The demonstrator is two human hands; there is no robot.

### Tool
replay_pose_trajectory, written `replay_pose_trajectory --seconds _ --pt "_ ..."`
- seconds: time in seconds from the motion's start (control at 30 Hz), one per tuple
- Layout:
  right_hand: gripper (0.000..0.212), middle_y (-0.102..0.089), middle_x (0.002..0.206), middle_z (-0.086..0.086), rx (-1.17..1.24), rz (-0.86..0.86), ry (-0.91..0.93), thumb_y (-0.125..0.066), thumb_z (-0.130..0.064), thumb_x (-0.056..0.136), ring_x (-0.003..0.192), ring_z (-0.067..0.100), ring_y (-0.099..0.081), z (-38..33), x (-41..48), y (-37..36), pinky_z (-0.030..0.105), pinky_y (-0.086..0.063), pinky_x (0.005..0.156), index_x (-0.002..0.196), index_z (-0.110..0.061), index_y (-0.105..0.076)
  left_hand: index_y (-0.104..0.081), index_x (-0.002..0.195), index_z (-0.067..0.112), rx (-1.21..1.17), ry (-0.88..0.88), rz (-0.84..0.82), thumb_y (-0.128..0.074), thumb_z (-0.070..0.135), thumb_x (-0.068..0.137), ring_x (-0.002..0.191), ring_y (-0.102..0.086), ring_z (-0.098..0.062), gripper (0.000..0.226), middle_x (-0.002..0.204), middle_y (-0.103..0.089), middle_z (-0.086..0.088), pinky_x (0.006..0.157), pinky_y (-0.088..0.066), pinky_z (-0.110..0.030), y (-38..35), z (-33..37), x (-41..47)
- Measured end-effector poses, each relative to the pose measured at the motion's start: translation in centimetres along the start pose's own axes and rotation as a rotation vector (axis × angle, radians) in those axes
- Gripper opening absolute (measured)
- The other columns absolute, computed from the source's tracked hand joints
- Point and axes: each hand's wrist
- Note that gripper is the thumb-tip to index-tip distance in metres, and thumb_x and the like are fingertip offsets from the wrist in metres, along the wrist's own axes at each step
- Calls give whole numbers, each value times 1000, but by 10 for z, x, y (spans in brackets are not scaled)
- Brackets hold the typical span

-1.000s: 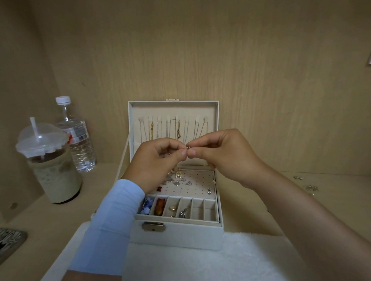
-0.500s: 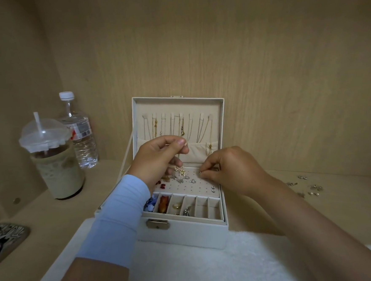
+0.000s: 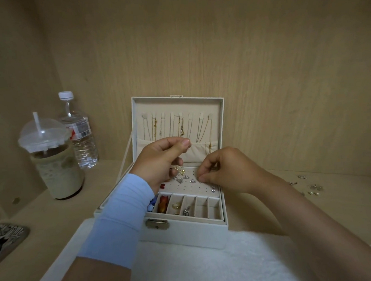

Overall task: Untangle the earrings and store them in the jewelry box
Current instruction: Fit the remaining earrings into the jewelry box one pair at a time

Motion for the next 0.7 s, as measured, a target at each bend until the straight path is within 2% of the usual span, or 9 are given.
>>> replay_pose_trajectory --seconds 0.07,0.17,0.27,0.4,0.53,0.7 --pt "14 -74 81 -11 117 23 -20 -83 -21 81 71 -4 -65 2 0 3 22 -53 74 91 -28 -76 -73 94 17 -37 7 -5 -72 24 86 59 -56 -9 11 74 -70 10 44 -41 -17 -2 0 -1" --pt "21 -72 84 -6 290 168 38 -77 -13 86 60 -2 -55 -2 1 13 19 -47 68 101 -27 -73 -74 96 16 -28 10 -3 -71 25 87 60 -57 -8 13 79 -72 8 46 -42 -17 -3 0 -1" --pt "29 -75 86 -5 442 235 143 -83 -8 79 56 6 -47 -13 0 17 20 -46 59 96 -29 -73 -74 98 15 -22 13 -10 -70 24 89 60 -57 -7 14 82 -73 6 47 -42 -17 -7 -2 -1" --pt "26 -74 82 -10 420 304 183 -88 -13 74 53 7 -46 -21 -2 10 21 -45 55 87 -30 -75 -74 101 14 -13 14 -49 -68 22 90 60 -57 -6 16 81 -73 4 48 -41 -16 -11 -4 -1" --pt "30 -75 83 -9 427 382 207 -89 -15 73 53 7 -47 -20 -3 8 20 -45 56 92 -32 -73 -74 98 15 -5 6 -30 -69 24 89 63 -58 -7 14 81 -73 4 49 -41 -18 -11 -4 -1" --pt "17 -75 82 -16 364 406 216 -86 -21 77 56 14 -51 -20 -3 8 26 -48 56 83 -34 -78 -76 96 18 70 -36 -23 -69 25 90 63 -59 -6 12 75 -72 6 50 -43 -19 -10 -2 -3"
Point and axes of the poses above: each hand's wrist, its own x-axis towards the middle knuckle, its own y-axis out of the back of the hand, z = x × y
